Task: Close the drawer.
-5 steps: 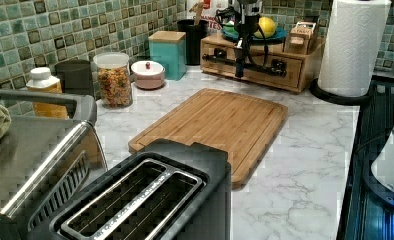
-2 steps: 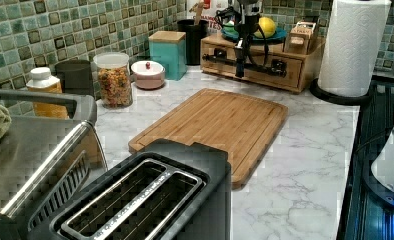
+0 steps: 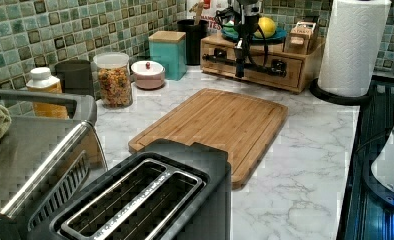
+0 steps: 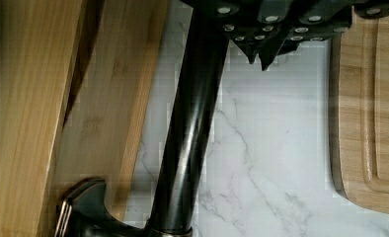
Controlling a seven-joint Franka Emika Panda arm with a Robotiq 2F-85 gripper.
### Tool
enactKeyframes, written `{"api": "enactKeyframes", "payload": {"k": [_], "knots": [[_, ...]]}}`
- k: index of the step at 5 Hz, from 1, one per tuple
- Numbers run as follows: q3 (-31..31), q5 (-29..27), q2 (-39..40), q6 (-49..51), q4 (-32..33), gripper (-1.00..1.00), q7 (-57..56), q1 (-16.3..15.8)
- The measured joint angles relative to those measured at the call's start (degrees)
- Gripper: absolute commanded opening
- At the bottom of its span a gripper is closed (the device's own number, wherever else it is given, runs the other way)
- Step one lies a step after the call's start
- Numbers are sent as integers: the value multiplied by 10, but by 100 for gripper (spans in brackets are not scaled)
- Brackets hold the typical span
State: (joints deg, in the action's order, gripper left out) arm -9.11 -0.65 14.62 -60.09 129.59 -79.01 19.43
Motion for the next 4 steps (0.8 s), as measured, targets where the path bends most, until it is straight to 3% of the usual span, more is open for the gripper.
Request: {"api": "enactKeyframes", "payload": {"k": [4], "knots": [[-20,1,0,3,0,-100,0,-21]]}}
